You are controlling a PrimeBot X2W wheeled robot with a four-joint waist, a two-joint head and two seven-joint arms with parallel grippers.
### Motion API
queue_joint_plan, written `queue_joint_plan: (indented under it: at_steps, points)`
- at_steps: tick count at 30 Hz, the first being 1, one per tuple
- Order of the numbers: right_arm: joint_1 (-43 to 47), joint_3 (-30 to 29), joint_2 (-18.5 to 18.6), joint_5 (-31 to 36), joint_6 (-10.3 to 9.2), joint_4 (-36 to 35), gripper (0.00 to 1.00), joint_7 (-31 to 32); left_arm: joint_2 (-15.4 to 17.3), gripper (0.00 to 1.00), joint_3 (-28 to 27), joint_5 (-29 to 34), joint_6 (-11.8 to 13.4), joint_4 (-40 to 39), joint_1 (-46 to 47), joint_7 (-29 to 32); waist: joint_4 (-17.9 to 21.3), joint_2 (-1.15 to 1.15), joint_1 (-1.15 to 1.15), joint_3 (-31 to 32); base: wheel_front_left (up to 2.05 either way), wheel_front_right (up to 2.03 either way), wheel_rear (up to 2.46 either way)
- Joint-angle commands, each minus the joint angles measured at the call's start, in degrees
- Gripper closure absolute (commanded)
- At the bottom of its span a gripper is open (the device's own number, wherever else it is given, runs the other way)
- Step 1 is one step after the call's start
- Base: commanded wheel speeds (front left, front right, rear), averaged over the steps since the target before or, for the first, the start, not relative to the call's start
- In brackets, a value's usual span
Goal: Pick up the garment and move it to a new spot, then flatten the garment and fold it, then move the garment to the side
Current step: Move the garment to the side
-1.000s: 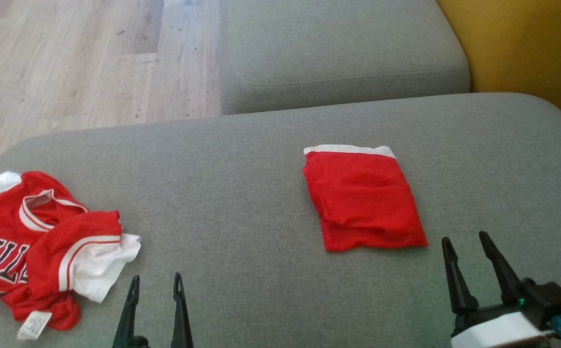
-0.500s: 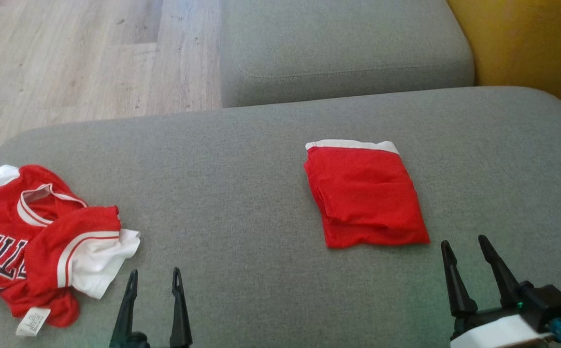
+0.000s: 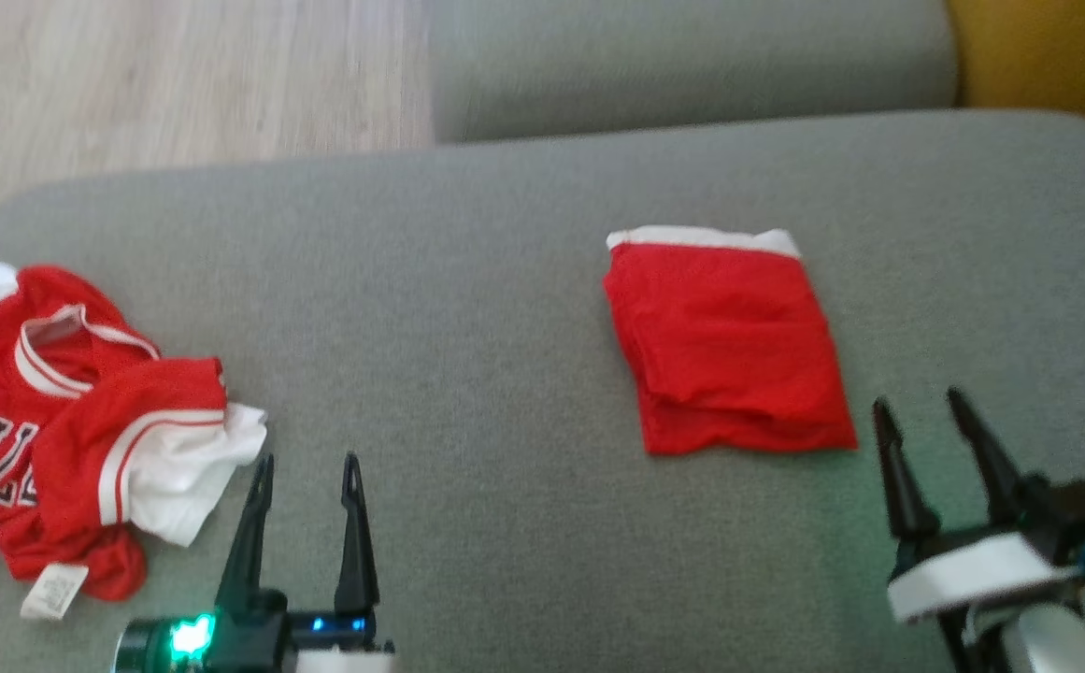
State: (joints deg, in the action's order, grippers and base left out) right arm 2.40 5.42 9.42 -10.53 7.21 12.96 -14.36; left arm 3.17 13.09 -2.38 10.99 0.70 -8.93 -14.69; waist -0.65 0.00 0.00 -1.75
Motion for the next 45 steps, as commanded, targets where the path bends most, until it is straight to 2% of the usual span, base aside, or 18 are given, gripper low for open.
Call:
queue_joint_plan:
  at_steps: [1,5,14,22,23,24,25,29,33,41,42,45]
  points:
    - [-4.0,0.5,1.7,0.4,0.28,-0.7,0.0,-0.6,-0.3,0.0,-1.3,0.4,-0.4,-2.1,3.8,-0.3,-1.0,0.0,0.0,-2.5,0.0,0.0,0.0]
    - [-9.8,-0.9,3.0,-0.9,0.28,5.6,0.0,0.1,-0.3,0.0,-1.0,0.3,-1.2,-2.0,6.5,-0.3,-2.4,0.0,0.0,-5.9,0.0,0.0,0.0]
    - [-21.3,-1.7,5.6,-4.3,0.28,16.9,0.0,12.9,-0.3,0.0,-0.2,-0.3,-1.8,-1.4,9.3,-0.3,-3.6,0.0,0.0,-9.5,0.0,0.0,0.0]
    - [-27.5,3.5,6.0,-9.7,0.28,24.4,0.0,17.9,-0.3,0.0,0.7,0.0,-1.6,-1.9,11.3,-0.3,-4.5,0.0,0.0,-11.2,0.0,0.0,0.0]
    - [-27.8,4.3,5.9,-10.1,0.28,25.4,0.21,18.4,-0.3,0.0,0.7,0.1,-1.5,-2.0,11.4,-0.3,-4.6,0.0,0.0,-11.2,0.0,0.0,0.0]
    - [-28.1,5.0,5.9,-10.7,0.28,26.3,0.7,18.8,-0.3,0.0,0.8,0.2,-1.4,-2.0,11.5,-0.3,-4.6,0.0,0.0,-11.3,0.0,0.0,0.0]
    - [-28.4,5.6,5.9,-11.2,0.28,27.2,1.0,19.0,-0.3,0.0,0.8,0.3,-1.4,-2.1,11.5,-0.3,-4.6,0.0,0.0,-11.5,0.0,0.0,0.0]
    - [-29.9,7.4,6.1,-13.2,0.28,28.8,1.0,17.7,-0.3,0.0,0.5,0.5,-1.2,-2.1,11.4,-0.3,-3.8,0.0,0.0,-12.2,0.0,0.0,0.0]
    - [-31.7,8.4,8.4,-13.9,0.28,29.3,1.0,15.6,-0.1,0.0,0.3,0.7,-1.6,-2.2,11.6,-0.3,-1.8,0.0,0.0,-13.3,0.0,0.0,0.0]
    - [-36.0,7.8,17.2,-12.5,0.28,30.1,1.0,14.7,0.9,0.0,0.0,1.7,-2.2,-2.8,13.3,-0.3,3.1,0.0,0.0,-16.7,0.0,0.0,0.0]
    - [-36.0,7.8,17.2,-12.5,0.28,30.1,1.0,14.7,0.9,0.0,0.0,1.7,-2.2,-2.8,13.3,-0.3,3.1,0.0,0.0,-16.7,0.0,0.0,0.0]
    - [-37.7,7.0,21.4,-11.4,0.28,30.5,1.0,14.8,1.6,0.0,0.0,2.2,-2.4,-3.0,14.2,-0.3,4.5,0.0,0.0,-18.4,0.0,0.0,0.0]
